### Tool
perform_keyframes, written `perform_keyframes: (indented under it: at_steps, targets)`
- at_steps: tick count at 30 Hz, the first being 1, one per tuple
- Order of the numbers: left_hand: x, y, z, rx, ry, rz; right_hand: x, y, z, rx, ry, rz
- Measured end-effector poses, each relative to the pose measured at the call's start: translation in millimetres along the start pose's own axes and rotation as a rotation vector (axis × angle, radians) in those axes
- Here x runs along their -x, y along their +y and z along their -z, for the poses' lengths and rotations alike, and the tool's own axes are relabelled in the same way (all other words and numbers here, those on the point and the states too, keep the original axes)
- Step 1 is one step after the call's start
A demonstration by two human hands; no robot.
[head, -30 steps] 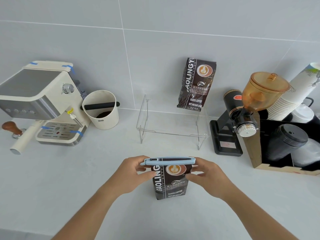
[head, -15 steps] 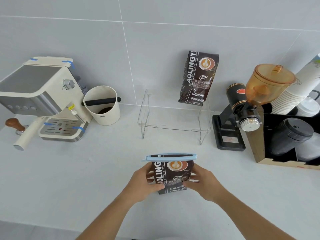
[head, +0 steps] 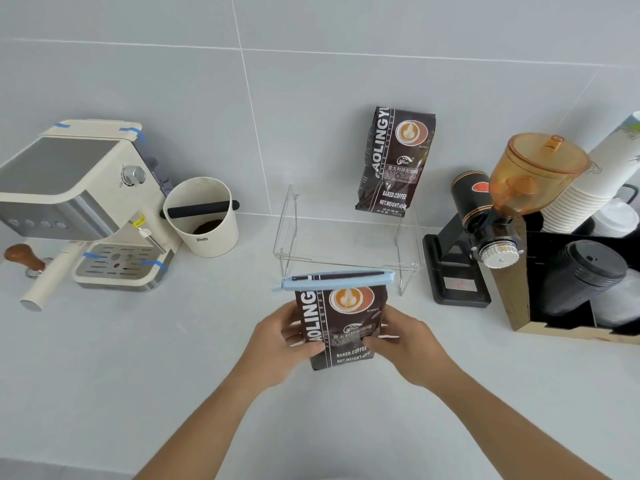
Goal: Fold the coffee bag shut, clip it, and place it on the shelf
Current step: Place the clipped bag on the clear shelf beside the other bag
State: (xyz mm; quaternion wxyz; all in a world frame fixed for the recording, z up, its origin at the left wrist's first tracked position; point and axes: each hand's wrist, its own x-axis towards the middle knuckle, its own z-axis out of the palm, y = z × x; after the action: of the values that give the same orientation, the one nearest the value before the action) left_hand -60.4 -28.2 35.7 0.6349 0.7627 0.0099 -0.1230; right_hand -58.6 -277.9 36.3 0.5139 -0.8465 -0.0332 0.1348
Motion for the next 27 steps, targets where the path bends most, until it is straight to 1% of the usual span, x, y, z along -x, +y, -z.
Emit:
perform_keyframes:
  at_steps: [6, 11, 16, 23, 27]
  targets:
    - [-15, 32, 12, 0.110, 0.098, -0.087, -17, -41, 18, -0.009, 0.057, 0.091]
    - [-33, 67, 23, 0.195, 0.118, -0.167, -33, -80, 37, 0.015, 0.098, 0.159]
    - [-61, 102, 35, 0.213, 0.137, -0.261, -61, -115, 54, 0.039, 0.151, 0.197]
    - [-110, 132, 53, 0.197, 0.162, -0.286, -110, -146, 65, 0.006, 0.183, 0.192]
    - [-139, 136, 58, 0.164, 0.164, -0.286, -140, -146, 62, -0.055, 0.199, 0.147]
